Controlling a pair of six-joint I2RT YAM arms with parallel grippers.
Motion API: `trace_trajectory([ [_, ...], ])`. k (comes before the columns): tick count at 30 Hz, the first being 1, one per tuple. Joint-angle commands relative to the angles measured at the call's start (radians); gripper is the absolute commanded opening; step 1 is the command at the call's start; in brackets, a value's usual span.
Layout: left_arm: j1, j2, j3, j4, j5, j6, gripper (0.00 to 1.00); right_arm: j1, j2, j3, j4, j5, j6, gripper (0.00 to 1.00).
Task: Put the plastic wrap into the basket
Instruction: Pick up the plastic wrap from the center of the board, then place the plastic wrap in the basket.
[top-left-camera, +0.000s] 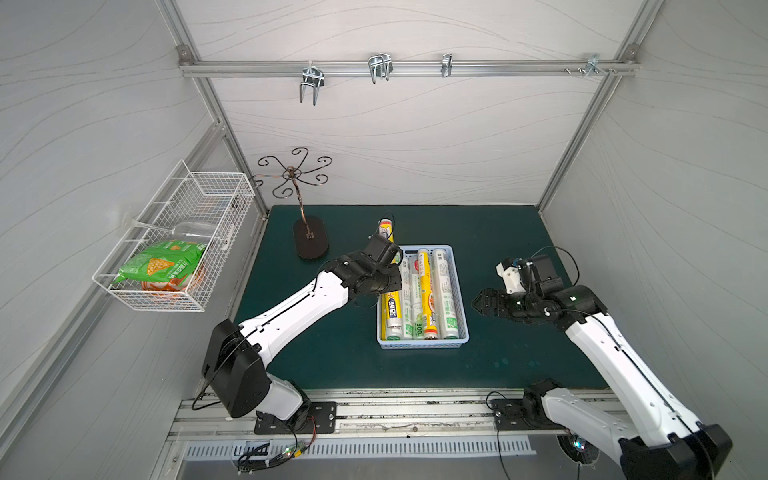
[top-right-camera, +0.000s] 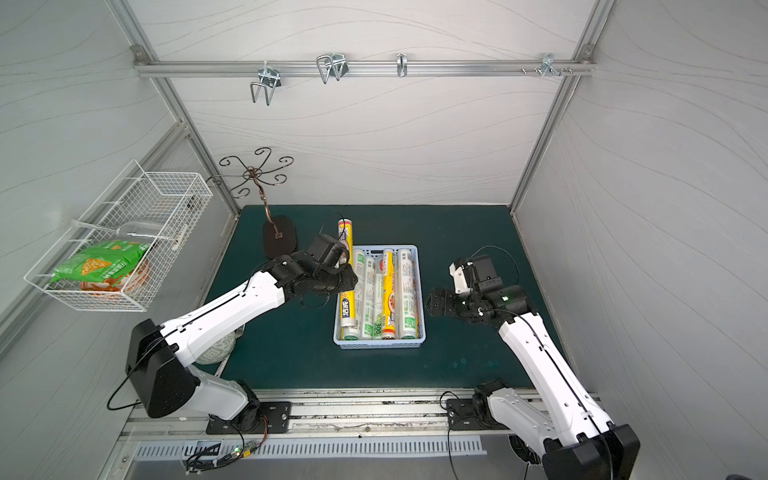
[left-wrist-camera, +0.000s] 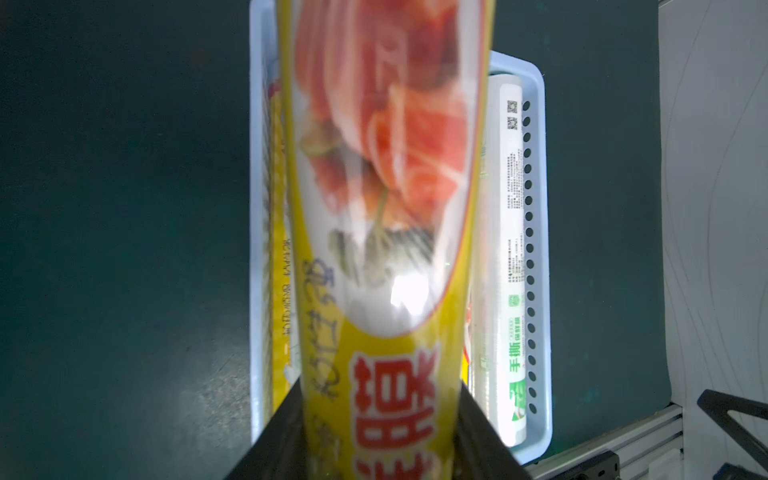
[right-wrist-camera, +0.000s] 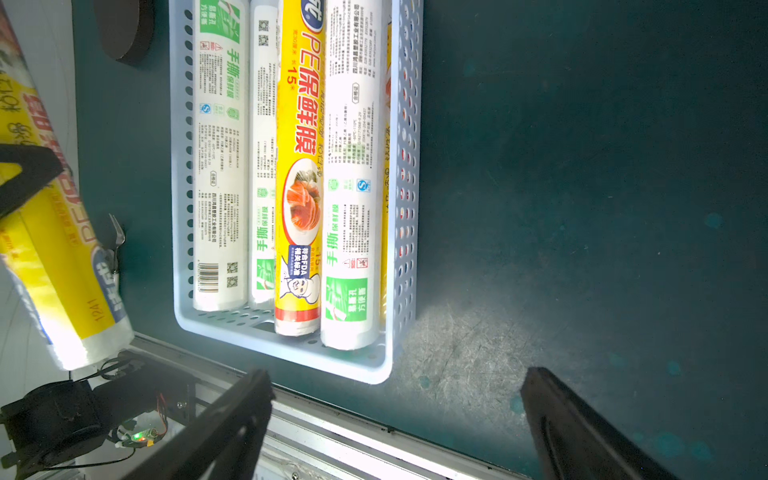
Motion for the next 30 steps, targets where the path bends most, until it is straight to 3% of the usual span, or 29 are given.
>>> trace_trajectory([
  [1, -0.049, 0.066, 0.071, 0.055, -0.041, -0.041, 0.17, -0.005, -0.024, -0.01, -0.005, -0.021, 0.013, 0.99],
  [14, -0.097, 0.274, 0.179, 0.01, -0.055, -0.034, 0.18, -0.003, -0.048, -0.019, -0.014, -0.025, 0.014, 0.99],
  [30, -0.102, 0.399, 0.215, -0.025, -0.036, -0.011, 0.26, -0.003, -0.032, -0.019, -0.004, -0.021, 0.009, 0.99],
])
